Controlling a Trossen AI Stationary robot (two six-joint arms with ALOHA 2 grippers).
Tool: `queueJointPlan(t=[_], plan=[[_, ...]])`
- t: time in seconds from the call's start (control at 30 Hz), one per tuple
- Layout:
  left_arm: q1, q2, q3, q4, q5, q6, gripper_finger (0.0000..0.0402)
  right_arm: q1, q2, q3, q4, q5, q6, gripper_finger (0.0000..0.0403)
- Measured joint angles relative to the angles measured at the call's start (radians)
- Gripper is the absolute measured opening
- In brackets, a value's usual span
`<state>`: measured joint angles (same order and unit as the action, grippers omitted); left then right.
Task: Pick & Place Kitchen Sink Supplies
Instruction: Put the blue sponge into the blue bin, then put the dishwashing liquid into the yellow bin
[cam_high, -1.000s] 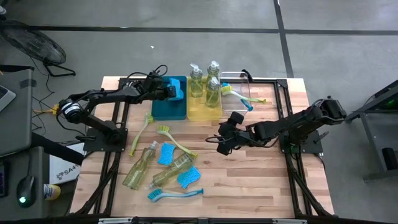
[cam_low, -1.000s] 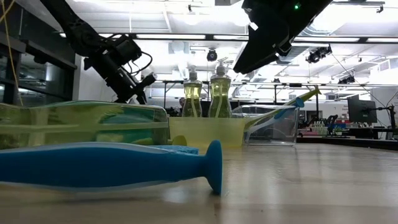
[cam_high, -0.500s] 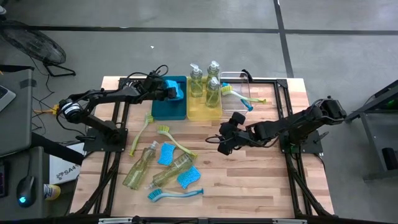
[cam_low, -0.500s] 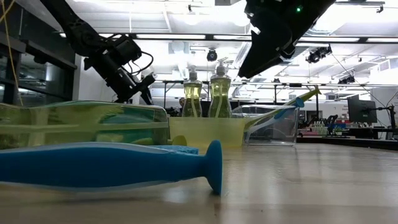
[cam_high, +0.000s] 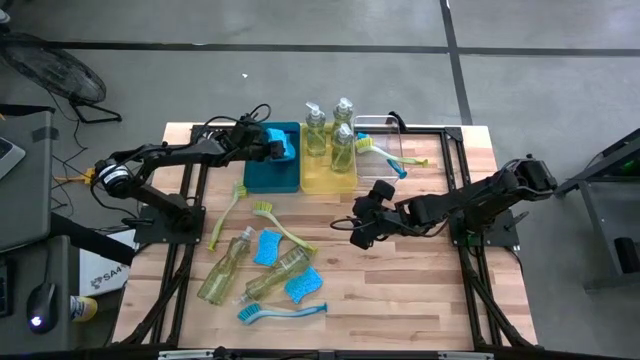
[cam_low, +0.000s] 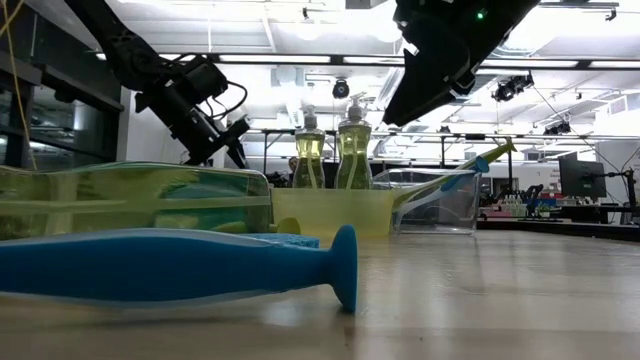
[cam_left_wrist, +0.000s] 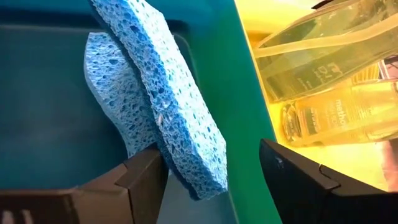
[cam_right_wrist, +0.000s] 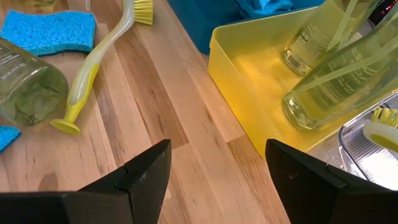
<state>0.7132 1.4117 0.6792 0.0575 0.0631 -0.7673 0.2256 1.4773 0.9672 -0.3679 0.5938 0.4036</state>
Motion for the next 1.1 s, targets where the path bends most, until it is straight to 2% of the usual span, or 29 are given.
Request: queueJointPlan(t=[0.27,0.5,0.83,1.1], plan=[[-0.001,0.0,0.052,-0.043,0.011,0.018,0.0244,0.0,0.0,0.0,-0.002,0.0,0.0,0.0255],[-0.007,0.0,0.147,-0.211,-0.005,0.085,0.0244,0.005,0.0,0.0,-0.004,-0.008,0.0,0.0255],[-0.007,-0.001,0.15,-0.357,-0.072,0.11,0.0243,0.024,0.0,0.0,-0.01,0.002,0.0,0.0255],[-0.007,-0.001,0.15,-0.371,-0.078,0.147,0.0243,0.024,0.0,0.0,-0.01,0.003,0.001,0.0254]])
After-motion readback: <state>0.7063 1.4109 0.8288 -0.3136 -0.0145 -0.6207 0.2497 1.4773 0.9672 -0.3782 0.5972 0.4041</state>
